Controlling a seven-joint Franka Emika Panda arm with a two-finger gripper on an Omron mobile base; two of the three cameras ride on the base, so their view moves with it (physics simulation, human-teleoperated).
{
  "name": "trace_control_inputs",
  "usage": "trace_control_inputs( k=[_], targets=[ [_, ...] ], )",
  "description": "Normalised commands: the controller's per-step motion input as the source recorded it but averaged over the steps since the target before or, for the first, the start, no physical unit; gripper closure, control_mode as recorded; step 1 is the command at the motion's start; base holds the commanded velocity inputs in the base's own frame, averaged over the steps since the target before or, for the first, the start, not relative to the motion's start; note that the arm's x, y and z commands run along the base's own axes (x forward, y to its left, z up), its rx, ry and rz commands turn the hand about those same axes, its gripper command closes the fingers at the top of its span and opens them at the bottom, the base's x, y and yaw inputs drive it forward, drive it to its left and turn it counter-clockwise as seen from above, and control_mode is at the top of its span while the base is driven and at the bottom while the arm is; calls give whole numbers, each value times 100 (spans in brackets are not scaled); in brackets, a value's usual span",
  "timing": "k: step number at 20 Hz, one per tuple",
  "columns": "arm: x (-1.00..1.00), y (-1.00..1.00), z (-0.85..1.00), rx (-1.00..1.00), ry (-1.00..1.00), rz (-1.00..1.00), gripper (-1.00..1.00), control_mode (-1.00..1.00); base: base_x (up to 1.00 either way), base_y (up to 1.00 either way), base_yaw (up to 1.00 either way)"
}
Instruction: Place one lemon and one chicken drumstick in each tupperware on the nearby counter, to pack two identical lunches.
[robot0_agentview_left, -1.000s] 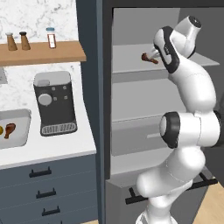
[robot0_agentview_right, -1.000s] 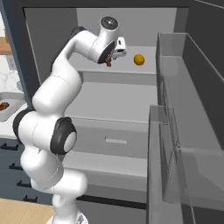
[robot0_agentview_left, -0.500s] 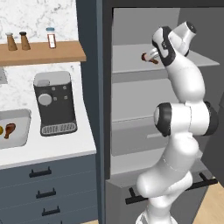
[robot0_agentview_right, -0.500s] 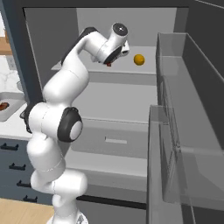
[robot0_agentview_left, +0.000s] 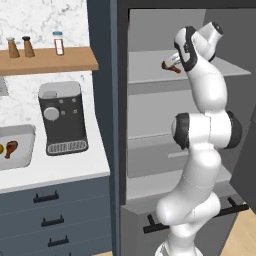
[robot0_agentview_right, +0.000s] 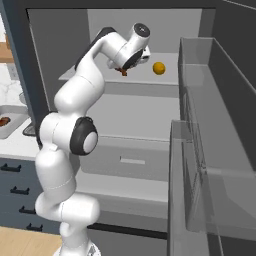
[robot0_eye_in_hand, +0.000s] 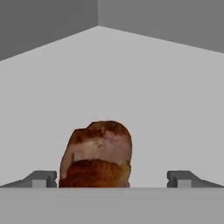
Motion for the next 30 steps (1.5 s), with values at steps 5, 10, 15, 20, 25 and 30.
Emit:
trace_control_inputs(
  k=[5, 10, 15, 20, 25, 30],
  targets=[
    [2, 22, -29, 0, 1, 0, -100, -100, 0, 0, 0],
    [13, 21, -32, 0, 0, 0, -100, -100, 0, 0, 0],
    [1, 11, -12, 0, 0, 0, -100, -100, 0, 0, 0],
    [0, 4, 0, 0, 0, 0, 100, -100, 0, 0, 0],
    [-2, 1, 0, 0, 0, 0, 100, -100, 0, 0, 0],
    [-14, 0, 0, 0, -2, 0, 100, -100, 0, 0, 0]
  ],
)
